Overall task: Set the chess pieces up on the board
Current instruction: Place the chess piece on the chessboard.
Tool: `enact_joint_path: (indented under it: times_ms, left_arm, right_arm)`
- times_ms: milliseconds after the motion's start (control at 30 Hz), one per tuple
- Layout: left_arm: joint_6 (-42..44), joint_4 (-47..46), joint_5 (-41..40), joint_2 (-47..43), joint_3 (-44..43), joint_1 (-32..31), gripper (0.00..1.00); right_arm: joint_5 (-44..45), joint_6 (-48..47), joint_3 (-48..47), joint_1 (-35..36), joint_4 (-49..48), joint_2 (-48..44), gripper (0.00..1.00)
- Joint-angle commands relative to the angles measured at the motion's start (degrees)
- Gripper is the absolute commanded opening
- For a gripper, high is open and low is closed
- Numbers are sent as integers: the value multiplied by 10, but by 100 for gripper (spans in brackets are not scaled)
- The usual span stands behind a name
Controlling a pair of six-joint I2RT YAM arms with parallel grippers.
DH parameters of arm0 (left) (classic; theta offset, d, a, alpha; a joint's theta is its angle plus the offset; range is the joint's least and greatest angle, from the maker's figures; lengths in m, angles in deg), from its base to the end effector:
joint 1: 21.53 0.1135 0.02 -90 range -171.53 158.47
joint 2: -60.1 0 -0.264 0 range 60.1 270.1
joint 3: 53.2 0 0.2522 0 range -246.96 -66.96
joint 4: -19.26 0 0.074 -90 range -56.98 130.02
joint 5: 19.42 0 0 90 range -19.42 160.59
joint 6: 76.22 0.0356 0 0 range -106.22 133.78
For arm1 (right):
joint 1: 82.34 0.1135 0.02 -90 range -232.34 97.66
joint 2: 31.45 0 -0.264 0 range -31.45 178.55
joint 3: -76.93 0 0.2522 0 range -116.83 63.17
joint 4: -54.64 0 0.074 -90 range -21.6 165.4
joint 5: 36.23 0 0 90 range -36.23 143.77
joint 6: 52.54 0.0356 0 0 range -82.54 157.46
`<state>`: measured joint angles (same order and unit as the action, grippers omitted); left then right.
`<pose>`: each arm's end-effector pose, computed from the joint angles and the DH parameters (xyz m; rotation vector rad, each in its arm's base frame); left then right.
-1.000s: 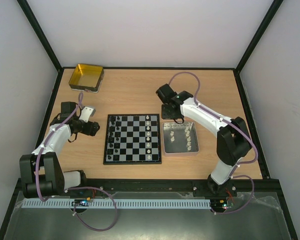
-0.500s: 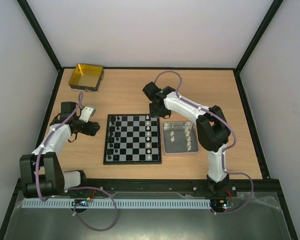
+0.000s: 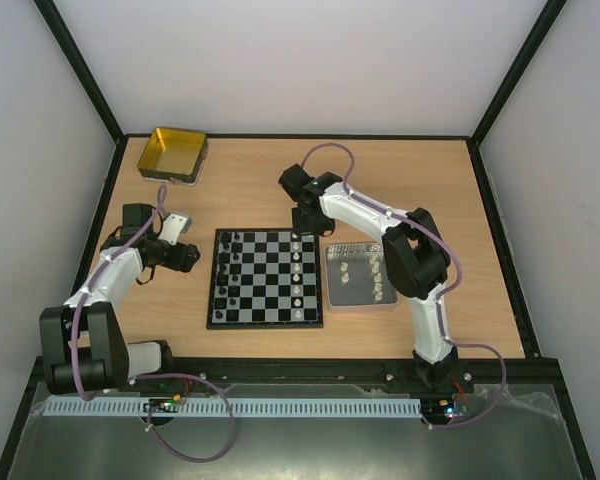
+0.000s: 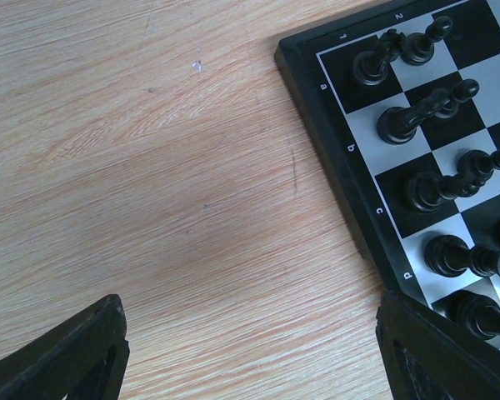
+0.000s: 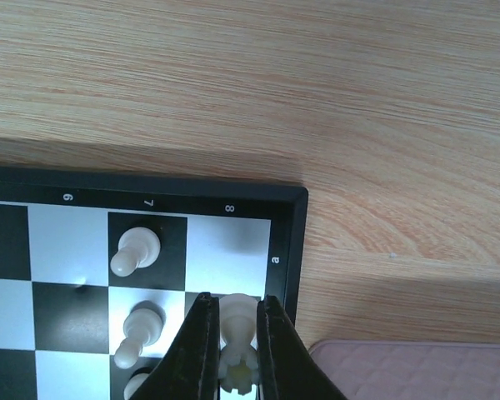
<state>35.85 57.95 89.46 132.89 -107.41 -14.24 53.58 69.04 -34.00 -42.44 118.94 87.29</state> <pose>0.2387 0.0189 0.1947 0.4429 2.4651 -0.2162 0.3302 0.2762 0.2064 -0.2095 2.8703 0.2685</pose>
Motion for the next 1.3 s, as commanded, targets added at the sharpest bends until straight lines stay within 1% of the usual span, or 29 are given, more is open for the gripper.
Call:
enact_joint_path:
  times_ms: [0,233,933,1267]
  left_arm:
    - [4,3,5,3,-2,-3,82]
    - [4,3,7,4,-3,-3,81]
    - [4,4,9,6,-4,-5,82]
    - [3,3,7,4,-5,-5,82]
  right_arm:
    - [4,-8,-27,4,19,25,4]
    - [4,-10,-50,4,23,46,4]
    - [5,-11,-51,4,24,63,5]
    - [5,-11,-52,4,24,68,10]
